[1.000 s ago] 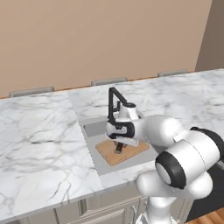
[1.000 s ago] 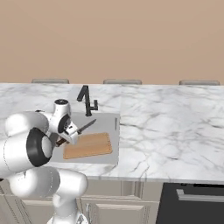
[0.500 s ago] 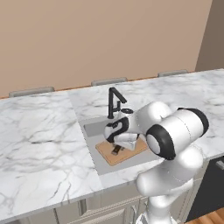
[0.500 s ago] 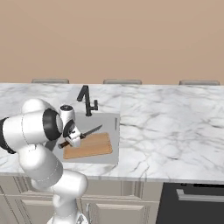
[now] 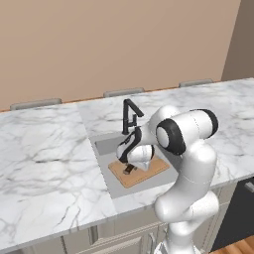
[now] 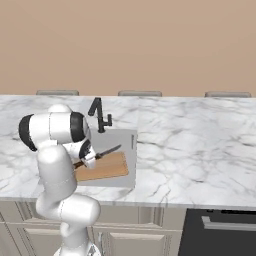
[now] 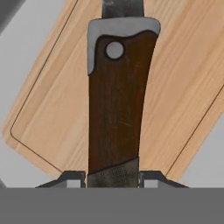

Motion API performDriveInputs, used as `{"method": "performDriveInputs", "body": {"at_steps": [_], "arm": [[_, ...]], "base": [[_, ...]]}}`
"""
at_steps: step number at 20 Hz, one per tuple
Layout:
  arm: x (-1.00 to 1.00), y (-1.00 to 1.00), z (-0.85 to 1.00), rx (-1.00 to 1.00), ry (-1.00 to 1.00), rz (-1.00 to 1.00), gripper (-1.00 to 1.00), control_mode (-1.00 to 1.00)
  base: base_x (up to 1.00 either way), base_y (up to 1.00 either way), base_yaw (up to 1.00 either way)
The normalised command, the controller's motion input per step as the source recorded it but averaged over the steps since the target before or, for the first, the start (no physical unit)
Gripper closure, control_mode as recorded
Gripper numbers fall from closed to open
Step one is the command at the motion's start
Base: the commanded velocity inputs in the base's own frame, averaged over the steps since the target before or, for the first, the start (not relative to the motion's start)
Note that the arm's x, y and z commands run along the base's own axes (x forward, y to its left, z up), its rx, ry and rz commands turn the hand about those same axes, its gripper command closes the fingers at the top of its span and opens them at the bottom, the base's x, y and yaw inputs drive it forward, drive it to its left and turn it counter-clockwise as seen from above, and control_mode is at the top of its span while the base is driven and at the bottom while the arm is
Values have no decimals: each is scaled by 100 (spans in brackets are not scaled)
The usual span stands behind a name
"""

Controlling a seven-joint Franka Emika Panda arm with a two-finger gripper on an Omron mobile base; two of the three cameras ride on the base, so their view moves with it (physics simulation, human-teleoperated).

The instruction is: Move the cutting board and knife to the sink. Then move spray from the cabinet to the counter.

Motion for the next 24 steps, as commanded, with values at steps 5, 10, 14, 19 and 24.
{"method": "performDriveInputs", "body": {"at_steps": [5,10,14,19,24], "arm": [[33,8,-35,1,2,-1,100,-100],[35,9,-34,1,3,-1,100,-100],[29,6,-36,0,7,-1,100,-100],[15,1,-32,0,10,0,100,-100],[4,0,-17,0,5,0,-100,-100]], "base": [[0,0,0],[0,0,0],[0,0,0],[0,0,0],[0,0,0]]}}
